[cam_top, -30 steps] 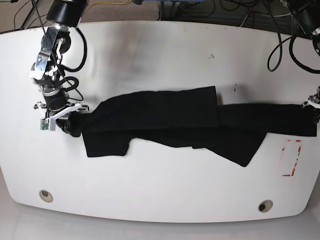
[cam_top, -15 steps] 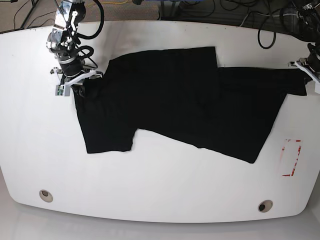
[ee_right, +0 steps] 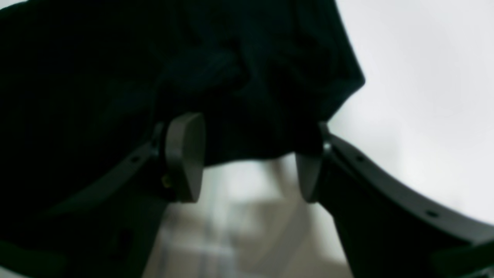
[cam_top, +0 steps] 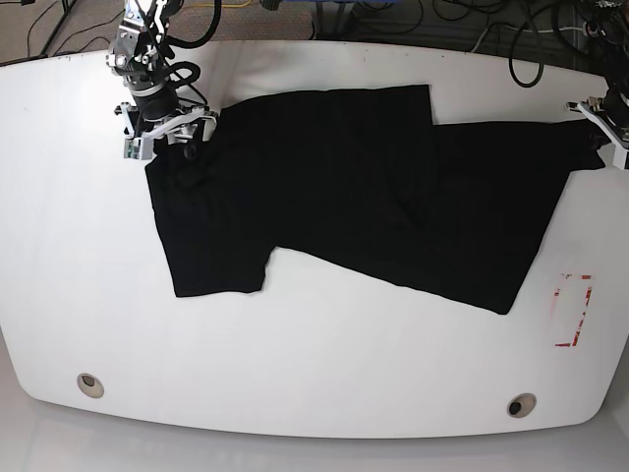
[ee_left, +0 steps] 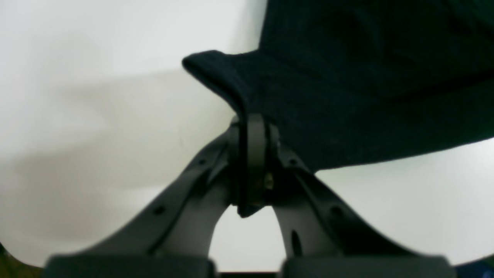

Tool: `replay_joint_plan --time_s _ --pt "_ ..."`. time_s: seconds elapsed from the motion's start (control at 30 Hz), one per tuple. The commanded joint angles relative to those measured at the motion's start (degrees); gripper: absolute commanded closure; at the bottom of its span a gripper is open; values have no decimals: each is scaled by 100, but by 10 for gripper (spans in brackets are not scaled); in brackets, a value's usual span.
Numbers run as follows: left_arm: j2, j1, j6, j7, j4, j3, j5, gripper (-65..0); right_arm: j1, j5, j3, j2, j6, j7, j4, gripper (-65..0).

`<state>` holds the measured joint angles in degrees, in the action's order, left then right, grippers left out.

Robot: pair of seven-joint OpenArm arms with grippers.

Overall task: Layout the t-shirt on the table in an organized manner, then fold the t-shirt properly
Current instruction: 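Hold the shirt edges with both grippers and adjust the grip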

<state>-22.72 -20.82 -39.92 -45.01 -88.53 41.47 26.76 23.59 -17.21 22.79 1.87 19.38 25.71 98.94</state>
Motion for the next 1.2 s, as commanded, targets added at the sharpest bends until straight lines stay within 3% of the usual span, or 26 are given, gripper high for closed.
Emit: replay_joint_plan --time_s 0.0,0.23,0.37,0.6,1.17 --pt "-141 20 -8 110 -118 33 71 0 142 -112 12 46 18 -158 370 -360" --pt "-141 29 -8 110 -127 24 71 0 608 -112 -6 -393 98 -141 1109 -361" --pt "-141 29 -8 110 -127 24 71 0 678 -112 -191 -552 291 123 1214 -361" --pt "-141 47 -8 110 -127 24 71 0 520 -103 -235 -868 317 580 1056 -363" --pt "-168 55 -8 110 -127 24 71 0 423 -112 -252 -895 317 694 344 -363"
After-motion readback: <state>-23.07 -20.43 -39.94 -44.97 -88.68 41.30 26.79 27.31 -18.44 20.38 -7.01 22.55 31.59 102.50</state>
